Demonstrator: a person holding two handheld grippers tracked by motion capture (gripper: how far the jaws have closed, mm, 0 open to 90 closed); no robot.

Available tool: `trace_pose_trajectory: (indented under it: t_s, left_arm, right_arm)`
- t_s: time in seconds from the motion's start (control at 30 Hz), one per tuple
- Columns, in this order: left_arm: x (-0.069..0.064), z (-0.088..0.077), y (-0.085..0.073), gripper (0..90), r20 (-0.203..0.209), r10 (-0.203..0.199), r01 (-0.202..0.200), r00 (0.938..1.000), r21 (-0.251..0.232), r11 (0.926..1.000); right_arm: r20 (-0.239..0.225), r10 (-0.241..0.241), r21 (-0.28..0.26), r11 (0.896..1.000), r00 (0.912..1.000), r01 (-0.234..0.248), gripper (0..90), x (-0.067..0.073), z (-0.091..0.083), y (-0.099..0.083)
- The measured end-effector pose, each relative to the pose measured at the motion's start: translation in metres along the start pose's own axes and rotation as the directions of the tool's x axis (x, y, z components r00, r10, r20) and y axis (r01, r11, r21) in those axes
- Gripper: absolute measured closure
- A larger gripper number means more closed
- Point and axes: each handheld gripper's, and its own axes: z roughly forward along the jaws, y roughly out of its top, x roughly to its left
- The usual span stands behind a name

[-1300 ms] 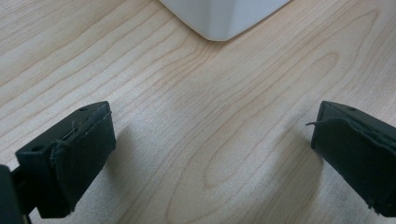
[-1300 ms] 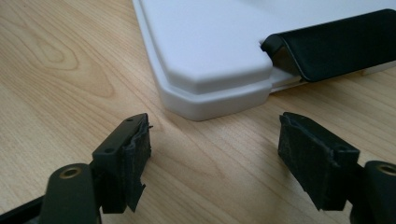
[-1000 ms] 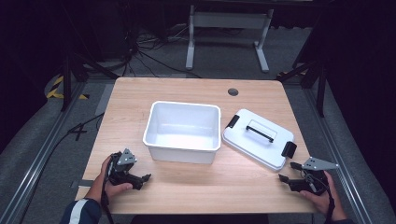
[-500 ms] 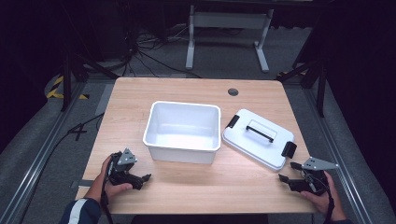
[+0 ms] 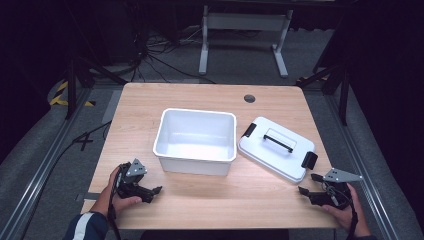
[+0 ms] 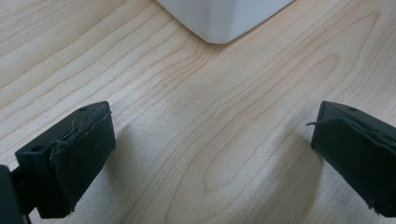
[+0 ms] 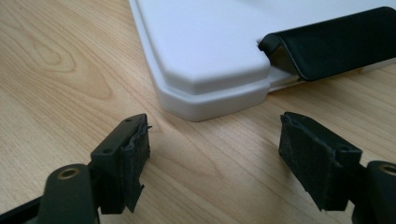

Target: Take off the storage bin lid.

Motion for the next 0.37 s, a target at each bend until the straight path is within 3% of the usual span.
trace_pose_trajectory:
  t_s: [0.37]
  left_arm:
    - [0.0004, 0.0009, 0.0014, 0.2, -0.005, 0.004, -0.004, 1.0000, 0.001, 1.0000]
  right_arm:
    - [0.009, 0.007, 0.001, 1.000, 0.9999, -0.007, 24.7, -0.0006, 0.0000, 0.0002]
